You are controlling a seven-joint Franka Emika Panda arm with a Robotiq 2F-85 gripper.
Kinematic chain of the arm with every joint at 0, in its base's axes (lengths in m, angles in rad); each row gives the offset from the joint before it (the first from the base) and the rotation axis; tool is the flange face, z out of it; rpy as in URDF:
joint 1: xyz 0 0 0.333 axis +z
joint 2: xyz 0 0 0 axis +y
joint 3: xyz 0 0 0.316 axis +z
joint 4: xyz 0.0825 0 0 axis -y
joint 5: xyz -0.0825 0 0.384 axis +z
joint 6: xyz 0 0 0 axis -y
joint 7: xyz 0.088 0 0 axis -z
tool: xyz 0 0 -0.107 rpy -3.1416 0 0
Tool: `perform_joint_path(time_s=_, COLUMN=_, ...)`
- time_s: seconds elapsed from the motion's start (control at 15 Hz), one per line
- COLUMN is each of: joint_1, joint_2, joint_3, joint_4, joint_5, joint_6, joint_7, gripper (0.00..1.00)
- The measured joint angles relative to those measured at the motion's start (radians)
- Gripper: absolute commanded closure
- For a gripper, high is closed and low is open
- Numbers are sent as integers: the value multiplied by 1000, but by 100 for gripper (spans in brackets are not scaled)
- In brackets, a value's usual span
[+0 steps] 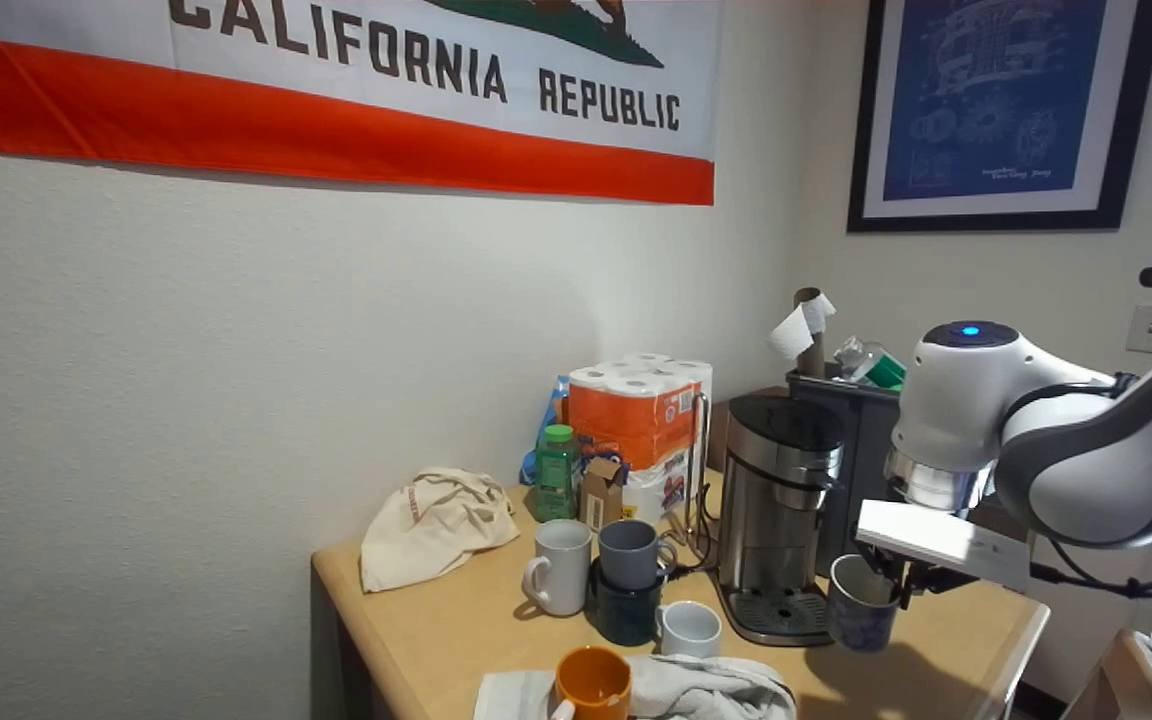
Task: Put the blue cup on the base of the coffee maker
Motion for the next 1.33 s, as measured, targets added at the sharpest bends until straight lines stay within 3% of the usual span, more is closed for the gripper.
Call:
perform_joint_path(time_s=0.33, joint_1=4, joint_2=61, joint_3=-16, joint_4=61, joint_5=-119, joint_6=15, joint_7=78, gripper=94)
perform_joint_path(time_s=1.33, joint_1=37, joint_2=110, joint_3=-41, joint_4=71, joint_5=-111, joint_6=15, joint_7=77, gripper=98)
